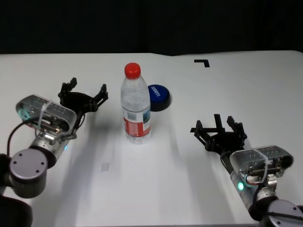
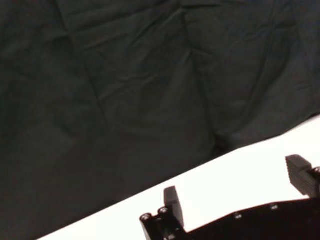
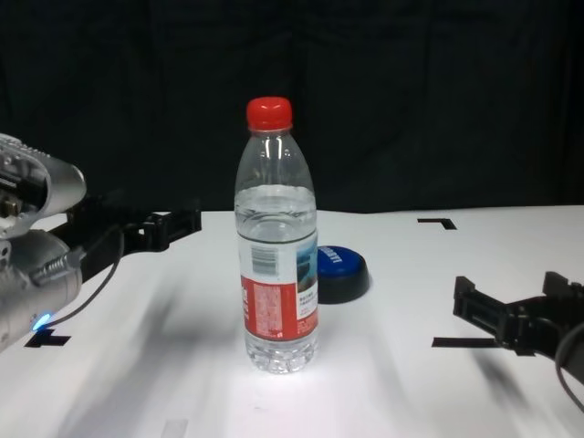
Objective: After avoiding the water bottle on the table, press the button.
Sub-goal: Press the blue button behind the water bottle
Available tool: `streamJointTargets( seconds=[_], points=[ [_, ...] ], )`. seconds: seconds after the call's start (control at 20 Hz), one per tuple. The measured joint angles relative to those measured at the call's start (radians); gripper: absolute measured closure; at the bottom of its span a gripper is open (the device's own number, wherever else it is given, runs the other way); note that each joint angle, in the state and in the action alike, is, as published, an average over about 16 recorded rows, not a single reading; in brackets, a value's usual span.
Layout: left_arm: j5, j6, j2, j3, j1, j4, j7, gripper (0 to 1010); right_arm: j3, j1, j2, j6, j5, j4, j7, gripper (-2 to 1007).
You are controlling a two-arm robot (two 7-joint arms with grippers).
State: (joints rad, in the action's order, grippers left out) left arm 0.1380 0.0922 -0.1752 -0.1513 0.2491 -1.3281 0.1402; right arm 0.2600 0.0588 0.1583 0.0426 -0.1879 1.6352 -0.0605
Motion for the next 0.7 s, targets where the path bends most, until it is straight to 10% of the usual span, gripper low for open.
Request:
streamJointTargets(
  seconds=[0.7],
  points=[
    [-0.006,0.003,-0.008,-0.022,0.041,0.043,0.019,7,0.0,0.0,0.0,0.0,0.0,0.0,0.0,2]
  ],
)
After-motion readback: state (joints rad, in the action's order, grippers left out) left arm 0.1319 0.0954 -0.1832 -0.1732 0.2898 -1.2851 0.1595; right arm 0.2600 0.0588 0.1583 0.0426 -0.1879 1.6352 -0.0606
